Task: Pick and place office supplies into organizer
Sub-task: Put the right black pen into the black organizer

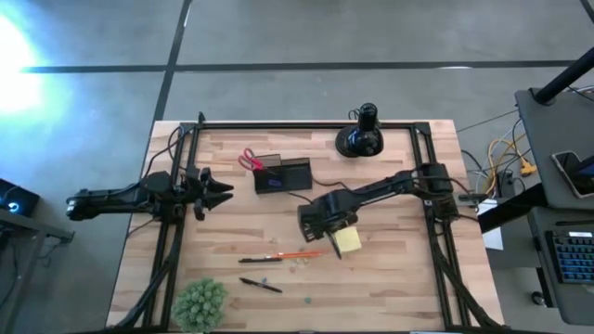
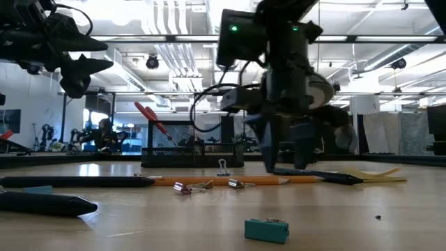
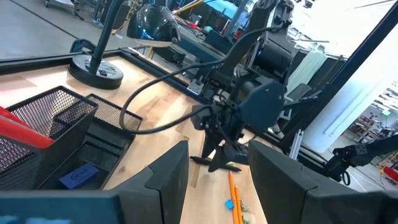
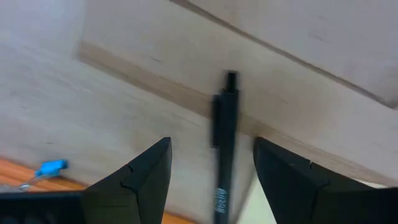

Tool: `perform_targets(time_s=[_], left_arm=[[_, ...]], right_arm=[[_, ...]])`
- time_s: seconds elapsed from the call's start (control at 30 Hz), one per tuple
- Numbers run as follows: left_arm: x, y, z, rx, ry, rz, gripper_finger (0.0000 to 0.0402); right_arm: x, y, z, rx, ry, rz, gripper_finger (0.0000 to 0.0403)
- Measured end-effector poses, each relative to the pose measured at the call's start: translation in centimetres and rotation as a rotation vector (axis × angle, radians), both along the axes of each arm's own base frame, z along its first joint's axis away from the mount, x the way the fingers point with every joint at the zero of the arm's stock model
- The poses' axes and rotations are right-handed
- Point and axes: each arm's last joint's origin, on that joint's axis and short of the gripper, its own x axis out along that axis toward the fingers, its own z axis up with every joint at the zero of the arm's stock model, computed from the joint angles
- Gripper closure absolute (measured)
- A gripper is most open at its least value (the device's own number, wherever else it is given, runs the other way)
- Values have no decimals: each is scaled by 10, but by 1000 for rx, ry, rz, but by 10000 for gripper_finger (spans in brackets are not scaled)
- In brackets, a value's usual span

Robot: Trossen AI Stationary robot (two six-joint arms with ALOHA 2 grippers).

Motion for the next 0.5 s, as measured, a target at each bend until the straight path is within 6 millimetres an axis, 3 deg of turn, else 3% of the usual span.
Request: perform_targets(time_s=[0.2, 0.5], left_arm=[[0, 0, 0, 0, 1, 1, 249], [0, 0, 0, 0, 4, 2, 249]], right_arm=[[6, 0, -6, -56, 74, 84, 213], [7, -2, -18, -95, 117, 130, 320]])
